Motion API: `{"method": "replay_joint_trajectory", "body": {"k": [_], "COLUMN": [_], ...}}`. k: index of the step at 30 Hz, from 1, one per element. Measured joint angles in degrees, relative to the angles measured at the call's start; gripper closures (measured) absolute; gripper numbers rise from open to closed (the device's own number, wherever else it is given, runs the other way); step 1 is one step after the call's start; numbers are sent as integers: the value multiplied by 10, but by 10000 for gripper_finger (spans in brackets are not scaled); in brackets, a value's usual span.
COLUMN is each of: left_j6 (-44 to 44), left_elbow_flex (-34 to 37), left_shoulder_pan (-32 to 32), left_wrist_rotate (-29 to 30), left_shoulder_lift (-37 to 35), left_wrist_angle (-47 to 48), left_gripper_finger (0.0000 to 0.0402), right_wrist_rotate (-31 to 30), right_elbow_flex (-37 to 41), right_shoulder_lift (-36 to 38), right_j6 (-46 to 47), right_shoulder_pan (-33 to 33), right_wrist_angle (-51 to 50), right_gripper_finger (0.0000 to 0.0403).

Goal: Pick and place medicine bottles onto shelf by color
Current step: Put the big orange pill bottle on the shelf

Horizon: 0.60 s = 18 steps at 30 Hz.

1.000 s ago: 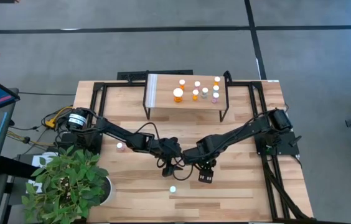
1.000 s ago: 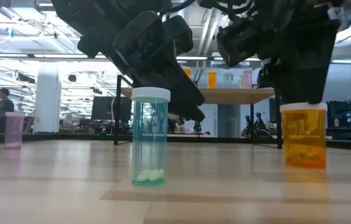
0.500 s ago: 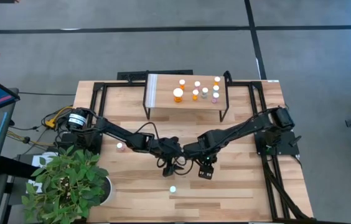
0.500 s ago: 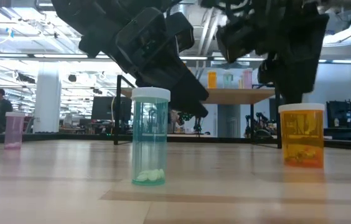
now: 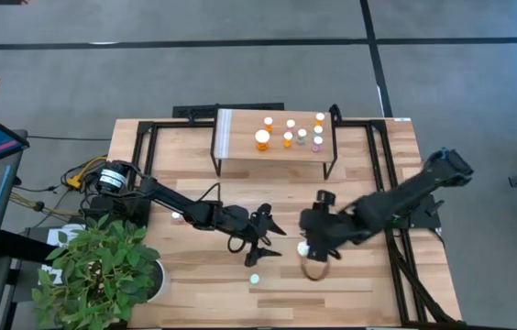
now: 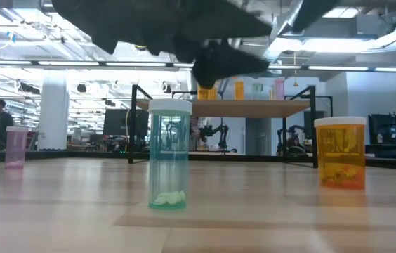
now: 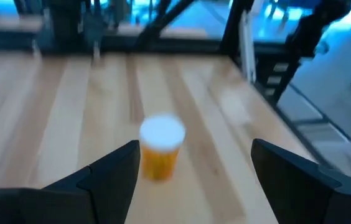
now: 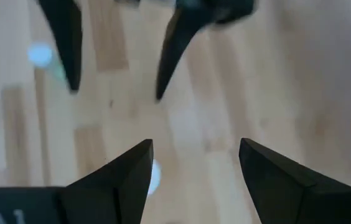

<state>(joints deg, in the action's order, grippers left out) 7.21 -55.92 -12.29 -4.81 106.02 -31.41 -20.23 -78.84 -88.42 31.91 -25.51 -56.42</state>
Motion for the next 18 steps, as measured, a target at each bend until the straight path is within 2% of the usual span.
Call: {"method": "replay_joint_trajectory", "body": {"k": [3,7,13,18], "left_j6": [-7,-16,-47,-51], "left_elbow_flex": [-6,-51,-159,-208], "left_shoulder_pan": [-2,0,-1,0], "left_wrist_rotate": [6,7,8,12], "left_shoulder_lift": [1,34,118,161], "left_wrist_angle": [-20,-5,76,97], "left_gripper_finger": [108,108,108,108], "right_wrist_rotate": [-96,-165,-190,-196], "right_elbow_flex": [17,39,53,53], "right_shoulder_lift": [43,90,125,129], "right_j6": [26,58,75,73], "right_shoulder_pan": [-44,-86,-119,-141], "right_wrist_angle": [8,25,39,48], "right_gripper_finger": [143,143,143,143]}}
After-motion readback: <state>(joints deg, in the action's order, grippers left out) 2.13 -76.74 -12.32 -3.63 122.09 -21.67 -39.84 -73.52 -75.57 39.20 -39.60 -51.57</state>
